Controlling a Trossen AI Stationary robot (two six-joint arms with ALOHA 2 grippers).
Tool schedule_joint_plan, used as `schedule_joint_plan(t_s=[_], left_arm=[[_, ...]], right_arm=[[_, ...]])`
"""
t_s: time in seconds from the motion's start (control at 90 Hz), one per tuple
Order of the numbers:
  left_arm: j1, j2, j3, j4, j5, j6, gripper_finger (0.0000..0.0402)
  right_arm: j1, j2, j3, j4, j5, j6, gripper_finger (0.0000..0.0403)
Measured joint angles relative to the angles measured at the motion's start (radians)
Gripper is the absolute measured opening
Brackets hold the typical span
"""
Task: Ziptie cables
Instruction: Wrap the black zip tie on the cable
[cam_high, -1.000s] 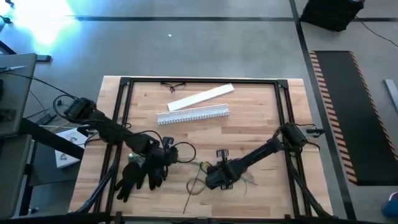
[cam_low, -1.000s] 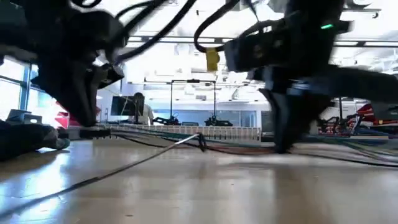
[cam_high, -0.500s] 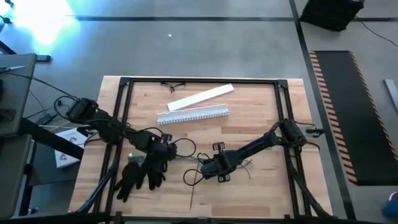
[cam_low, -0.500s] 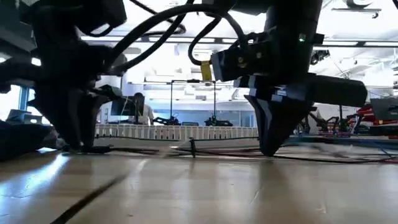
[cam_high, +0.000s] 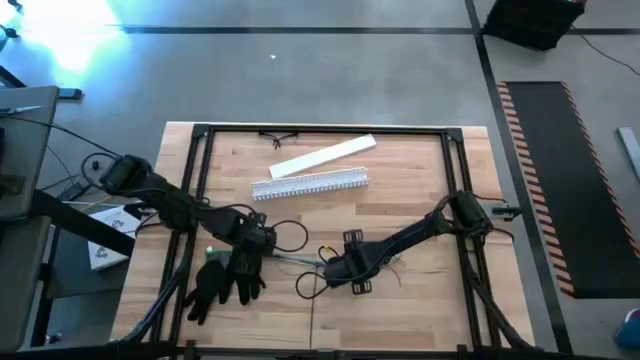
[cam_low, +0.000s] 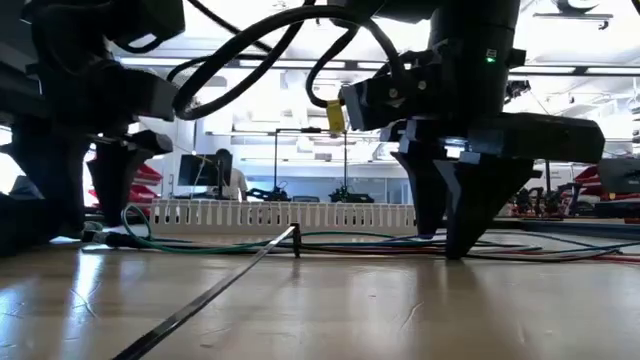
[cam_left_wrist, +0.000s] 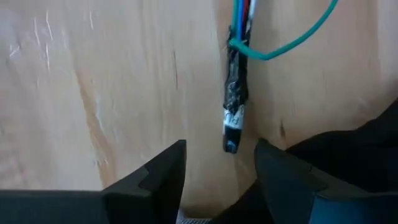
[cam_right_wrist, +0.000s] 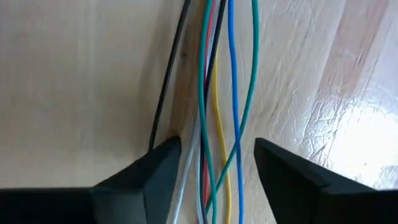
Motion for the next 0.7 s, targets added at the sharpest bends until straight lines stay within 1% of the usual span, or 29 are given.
schedule_joint_plan(t_s=[0.144,0.244,0.333,0.411,0.467,0.511,0.622,0.7], left_arm=[[-0.004,0.006,-0.058,0.185,0.049,0.016,0.0172],[-0.004,0.017,-0.091,0.223,0.032,-0.012,0.0158],[-0.004,0.023,-0.101,0.234,0.016,-0.022,0.0124],[-0.004,0.022,-0.103,0.231,0.014,-0.017,0.0074],[-0.008,0.020,-0.096,0.218,0.015,-0.008,0.0033],[-0.012,0.019,-0.082,0.192,0.010,0.000,0.0016],[-0.025,0.016,-0.009,0.047,-0.011,0.002,0.0016],[-0.035,0.014,0.058,-0.046,-0.045,0.004,0.0010]], right_arm=[[0.002,-0.037,0.000,-0.012,-0.004,0.003,0.0203],[0.003,-0.080,-0.001,-0.023,-0.001,0.020,0.0203],[0.011,-0.114,-0.002,-0.022,0.005,0.024,0.0203],[0.025,-0.138,-0.005,-0.013,0.029,0.022,0.0203],[0.038,-0.156,-0.021,0.011,0.053,0.020,0.0203],[0.049,-0.173,-0.043,0.041,0.076,0.020,0.0203],[0.061,-0.218,-0.134,0.165,0.091,0.028,0.0203],[0.056,-0.245,-0.202,0.301,0.102,0.038,0.0203]])
